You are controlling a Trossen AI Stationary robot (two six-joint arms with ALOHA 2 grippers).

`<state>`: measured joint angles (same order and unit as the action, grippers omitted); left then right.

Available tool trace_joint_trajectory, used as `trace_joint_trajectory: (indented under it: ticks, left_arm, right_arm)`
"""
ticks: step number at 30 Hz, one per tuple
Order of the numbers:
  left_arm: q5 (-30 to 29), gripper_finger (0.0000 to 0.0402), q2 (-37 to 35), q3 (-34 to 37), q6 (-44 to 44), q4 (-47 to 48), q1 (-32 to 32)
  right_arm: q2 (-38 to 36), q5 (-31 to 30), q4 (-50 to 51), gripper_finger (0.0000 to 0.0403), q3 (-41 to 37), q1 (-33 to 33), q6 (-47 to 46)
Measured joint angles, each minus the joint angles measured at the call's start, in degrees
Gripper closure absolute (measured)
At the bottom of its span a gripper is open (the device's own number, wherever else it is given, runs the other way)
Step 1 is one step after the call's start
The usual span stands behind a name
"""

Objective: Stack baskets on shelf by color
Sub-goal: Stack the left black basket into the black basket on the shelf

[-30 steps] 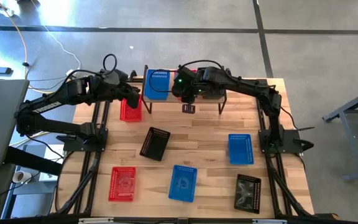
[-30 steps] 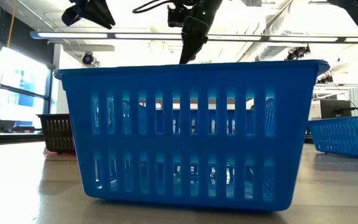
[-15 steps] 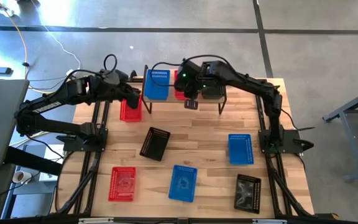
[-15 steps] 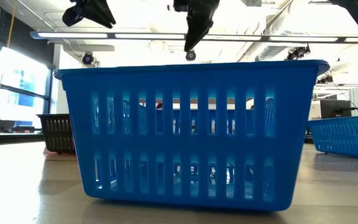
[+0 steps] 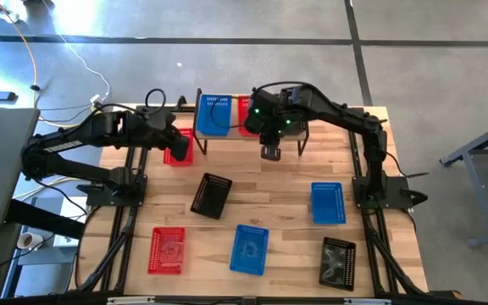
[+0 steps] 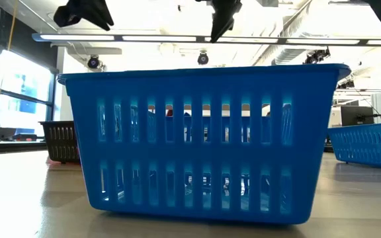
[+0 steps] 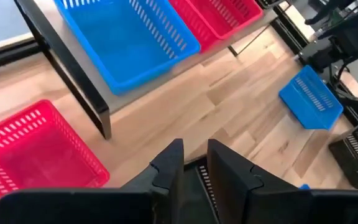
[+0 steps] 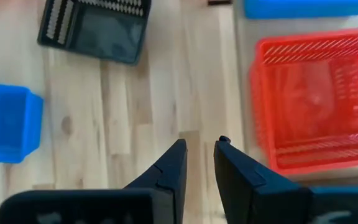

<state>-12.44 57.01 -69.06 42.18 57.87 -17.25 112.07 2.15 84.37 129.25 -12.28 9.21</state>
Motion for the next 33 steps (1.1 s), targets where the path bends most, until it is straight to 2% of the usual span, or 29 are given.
trace_joint_trajectory:
  ticks: [8,17,26,33]
  left_arm:
    - [-2.2,0.0337,2.0,0.3,3.4,2.8,6.5]
    - [-0.2,0.0337,2.3,9.7,12.0,0.9,10.7]
    - [0.1,0.0337,2.3,14.3,19.1,0.2,15.3]
    - [0.7,0.0337,2.3,18.4,20.8,-5.9,18.1]
  right_arm:
    - [0.0,-0.9,3.6,0.0336,0.0,3.8,-3.1]
    - [0.0,-1.2,3.5,0.0336,0.0,7.6,-12.7]
    - [0.0,-1.2,3.2,0.0336,0.0,11.0,-21.8]
    - [0.0,-1.7,3.7,0.0336,0.0,14.4,-29.2]
